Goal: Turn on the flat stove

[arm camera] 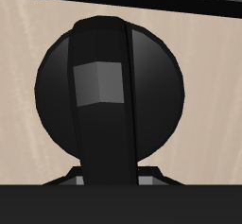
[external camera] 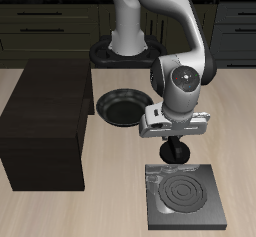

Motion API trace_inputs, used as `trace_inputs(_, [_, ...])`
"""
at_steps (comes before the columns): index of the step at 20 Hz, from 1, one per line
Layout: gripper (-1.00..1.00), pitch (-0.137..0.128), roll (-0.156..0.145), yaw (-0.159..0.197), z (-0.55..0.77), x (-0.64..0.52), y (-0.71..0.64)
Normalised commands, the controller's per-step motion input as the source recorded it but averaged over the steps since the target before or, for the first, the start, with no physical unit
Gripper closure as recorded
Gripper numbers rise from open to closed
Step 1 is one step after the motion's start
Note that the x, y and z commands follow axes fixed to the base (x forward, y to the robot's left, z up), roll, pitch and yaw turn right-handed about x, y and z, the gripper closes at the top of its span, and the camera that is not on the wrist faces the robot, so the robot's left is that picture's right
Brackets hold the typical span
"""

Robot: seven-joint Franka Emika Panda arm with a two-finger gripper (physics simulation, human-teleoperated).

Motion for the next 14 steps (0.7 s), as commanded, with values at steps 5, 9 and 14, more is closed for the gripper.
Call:
trace_inputs(5, [1.0, -0.014, -0.005, 0.007, 0.04, 0.03, -0.02])
trace_inputs(9, [1.0, -0.017, 0.003, 0.008, 0.04, 0.02, 0.01])
trace_inputs(14, [1.0, -0.007, -0.004, 0.005, 0.02, 0.02, -0.03])
